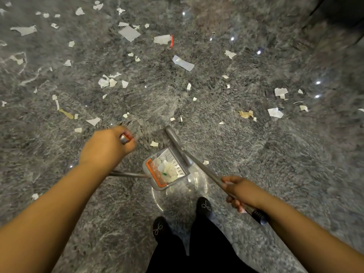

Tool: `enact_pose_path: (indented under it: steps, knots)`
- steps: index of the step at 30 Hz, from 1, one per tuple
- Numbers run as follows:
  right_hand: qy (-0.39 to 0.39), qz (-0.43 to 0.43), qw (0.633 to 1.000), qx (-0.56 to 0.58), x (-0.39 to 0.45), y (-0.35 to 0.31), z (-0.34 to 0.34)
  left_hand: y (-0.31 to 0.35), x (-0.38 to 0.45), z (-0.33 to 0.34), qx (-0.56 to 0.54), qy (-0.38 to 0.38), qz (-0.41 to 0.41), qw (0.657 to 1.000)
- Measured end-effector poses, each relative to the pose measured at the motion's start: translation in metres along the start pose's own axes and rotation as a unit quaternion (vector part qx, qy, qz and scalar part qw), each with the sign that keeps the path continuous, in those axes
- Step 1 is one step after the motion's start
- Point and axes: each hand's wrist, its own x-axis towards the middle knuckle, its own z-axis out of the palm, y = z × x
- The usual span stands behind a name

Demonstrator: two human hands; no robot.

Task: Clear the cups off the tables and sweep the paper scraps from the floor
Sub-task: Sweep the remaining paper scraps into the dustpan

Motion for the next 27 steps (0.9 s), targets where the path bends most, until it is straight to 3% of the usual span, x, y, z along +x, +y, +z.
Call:
enact_pose_path:
  steps: [13, 18, 27]
  knots:
    - [0.111, 0.003, 0.993, 0.043, 0.012, 0.029, -0.014, -0.023, -0.029, -0.006, 0.087, -0.036, 0.089, 0.992]
    - [0.082, 0.033, 0.995, -0.043, 0.038, 0.047, -0.004, -0.026, -0.031, 0.003, 0.092, -0.031, 0.099, 0.99]
    - [-0.008, 0.06, 0.998, 0.006, 0.032, 0.063, 0.085, -0.047, -0.033, -0.002, 0.101, -0.012, 0.095, 0.99]
